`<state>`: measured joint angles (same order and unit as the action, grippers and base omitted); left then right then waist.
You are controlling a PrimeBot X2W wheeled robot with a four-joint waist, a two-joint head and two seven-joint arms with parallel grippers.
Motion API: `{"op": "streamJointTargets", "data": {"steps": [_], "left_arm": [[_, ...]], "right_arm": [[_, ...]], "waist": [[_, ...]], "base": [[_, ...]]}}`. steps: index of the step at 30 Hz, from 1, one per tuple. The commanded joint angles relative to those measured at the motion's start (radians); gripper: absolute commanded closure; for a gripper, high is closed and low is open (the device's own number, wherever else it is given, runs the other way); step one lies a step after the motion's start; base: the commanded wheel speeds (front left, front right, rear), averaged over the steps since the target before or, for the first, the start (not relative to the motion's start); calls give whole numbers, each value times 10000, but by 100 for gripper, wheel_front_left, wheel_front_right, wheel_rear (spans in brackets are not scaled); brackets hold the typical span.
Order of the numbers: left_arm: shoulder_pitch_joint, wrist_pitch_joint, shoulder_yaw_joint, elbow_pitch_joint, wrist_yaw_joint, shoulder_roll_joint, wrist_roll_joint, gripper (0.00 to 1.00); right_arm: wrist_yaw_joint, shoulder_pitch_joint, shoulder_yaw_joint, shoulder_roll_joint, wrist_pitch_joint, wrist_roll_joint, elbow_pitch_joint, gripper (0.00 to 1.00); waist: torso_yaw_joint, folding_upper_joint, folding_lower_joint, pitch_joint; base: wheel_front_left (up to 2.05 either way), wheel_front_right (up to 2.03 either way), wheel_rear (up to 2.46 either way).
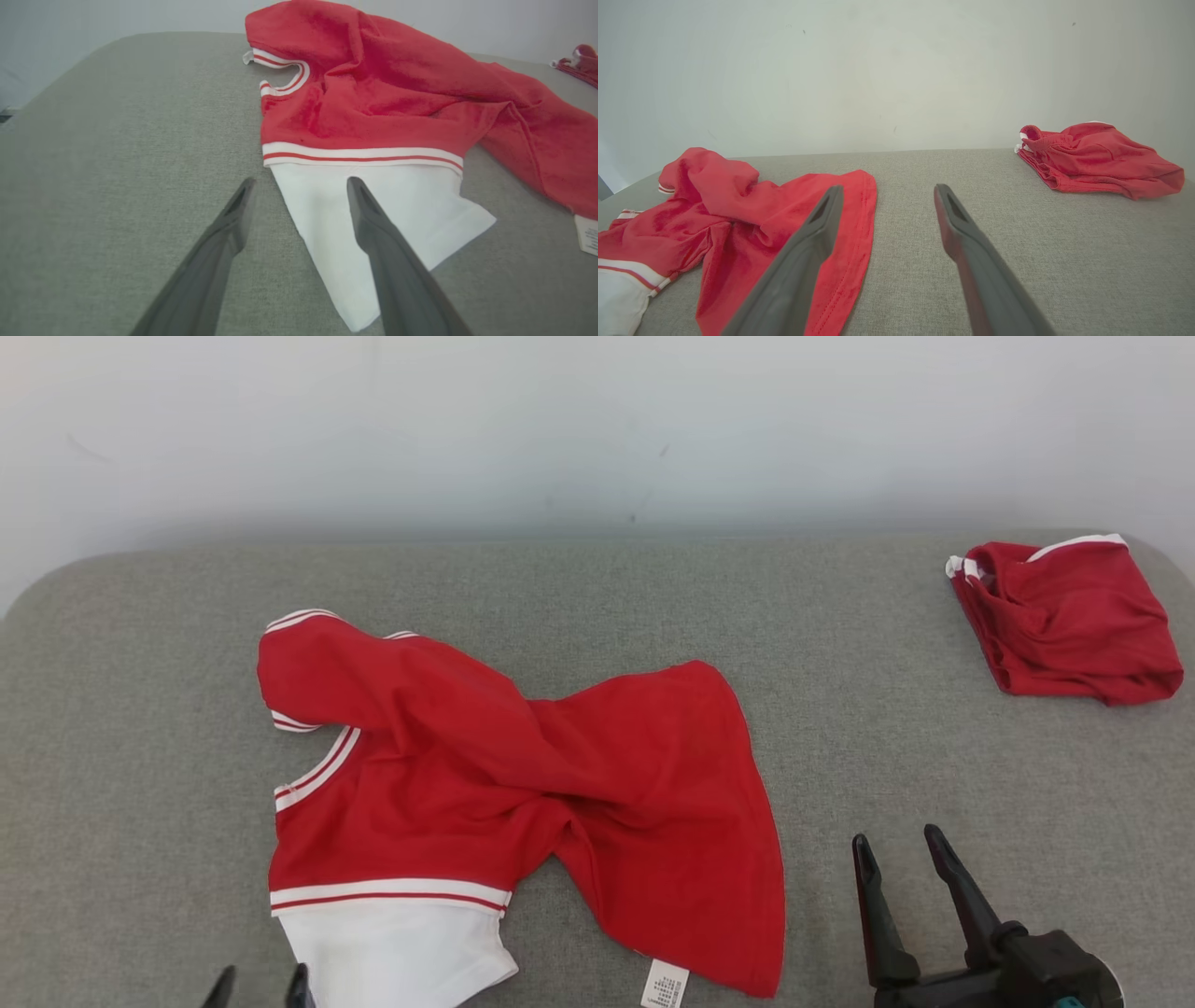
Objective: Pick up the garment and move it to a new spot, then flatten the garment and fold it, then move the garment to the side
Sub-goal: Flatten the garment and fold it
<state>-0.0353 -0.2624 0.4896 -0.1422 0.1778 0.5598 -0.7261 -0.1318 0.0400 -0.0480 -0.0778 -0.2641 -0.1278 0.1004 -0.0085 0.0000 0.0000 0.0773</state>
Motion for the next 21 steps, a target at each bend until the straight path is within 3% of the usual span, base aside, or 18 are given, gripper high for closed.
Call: {"op": "streamJointTargets", "data": {"steps": [1,2,5,12,21], "left_arm": [[-277,-25,-379,105,82,-289,263,0],[-534,-25,-880,165,20,-692,541,0],[-755,-24,-1225,53,-117,-1061,773,0],[-1016,-26,-1583,-929,-652,-2005,1267,0],[-884,-26,-2041,-1973,-1465,-2973,1351,0]], "right_arm": [[30,60,-8,4,2,-11,58,0],[30,105,-54,10,2,-23,206,0],[30,153,-101,1,2,-42,417,0],[28,343,-190,-6,3,-82,1218,0],[30,222,-1051,48,3,-60,2523,0]], "waist": [[22,0,0,-44],[25,0,0,-100],[19,0,0,-140],[118,0,0,-215],[260,0,0,-211]], "base": [[0,0,0],[0,0,0],[0,0,0],[0,0,0],[0,0,0]]}}
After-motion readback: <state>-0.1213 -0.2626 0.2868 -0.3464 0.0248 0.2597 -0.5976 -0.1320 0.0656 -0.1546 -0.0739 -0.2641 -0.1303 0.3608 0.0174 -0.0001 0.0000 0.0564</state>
